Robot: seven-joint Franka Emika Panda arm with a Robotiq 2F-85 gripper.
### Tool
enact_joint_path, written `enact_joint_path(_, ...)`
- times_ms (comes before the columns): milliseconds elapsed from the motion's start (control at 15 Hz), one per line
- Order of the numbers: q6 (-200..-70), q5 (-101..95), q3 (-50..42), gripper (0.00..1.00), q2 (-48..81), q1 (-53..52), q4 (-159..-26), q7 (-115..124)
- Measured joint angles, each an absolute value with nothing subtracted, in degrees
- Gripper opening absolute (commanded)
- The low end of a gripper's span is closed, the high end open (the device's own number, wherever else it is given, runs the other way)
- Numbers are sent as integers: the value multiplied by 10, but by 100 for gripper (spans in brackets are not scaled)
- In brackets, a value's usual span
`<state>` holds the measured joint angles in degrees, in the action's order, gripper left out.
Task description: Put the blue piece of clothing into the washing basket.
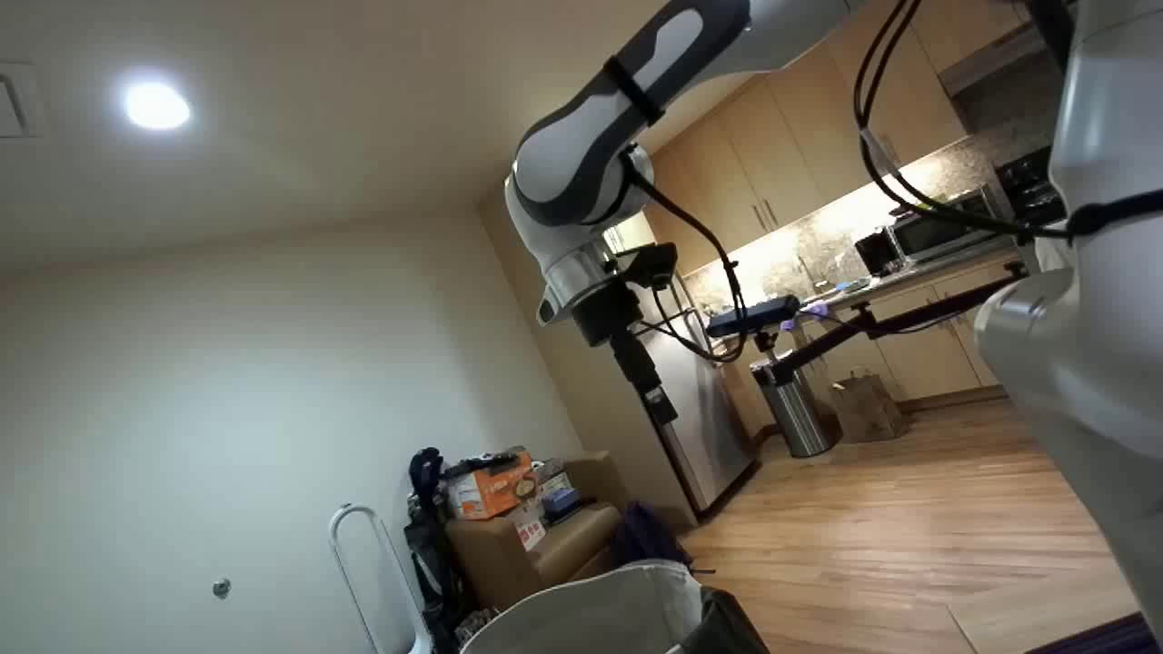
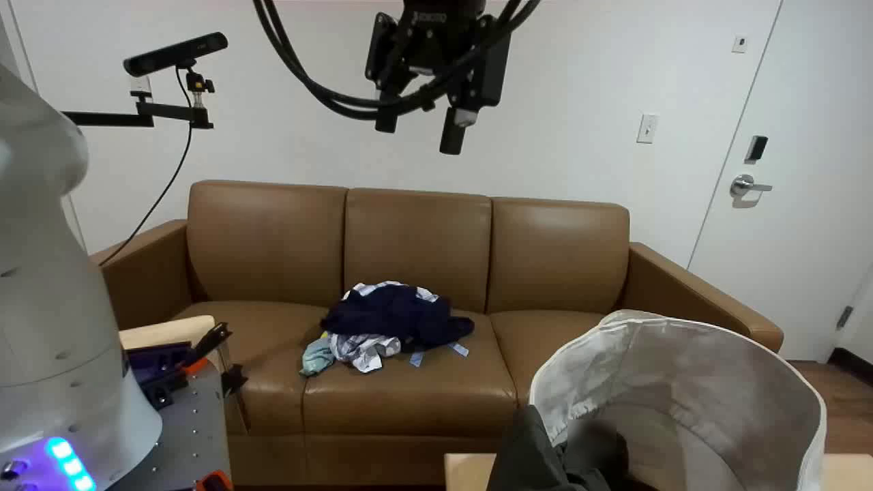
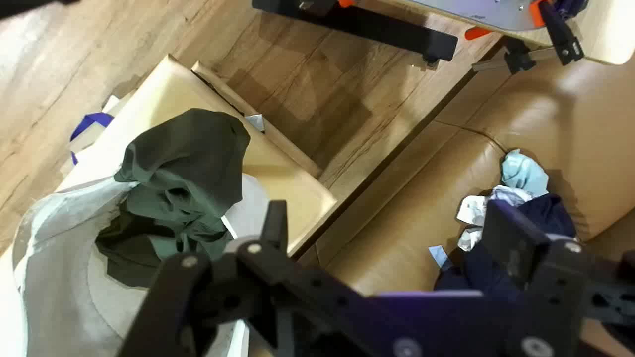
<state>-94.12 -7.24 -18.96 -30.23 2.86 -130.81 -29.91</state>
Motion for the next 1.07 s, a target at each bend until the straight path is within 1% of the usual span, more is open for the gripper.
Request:
enact_joint_path(267,-944,-71,-189,100,-296,26,-1308,-306)
enact_joint_path(467,-983,-58,-188,100,-255,5,-1308,-346)
enact_joint_path(800,-1105,20,-157,100,-120,-45,-1283,-455)
enact_joint_path(1067,-1138,105,-92,100,0,-58,-1225,-544)
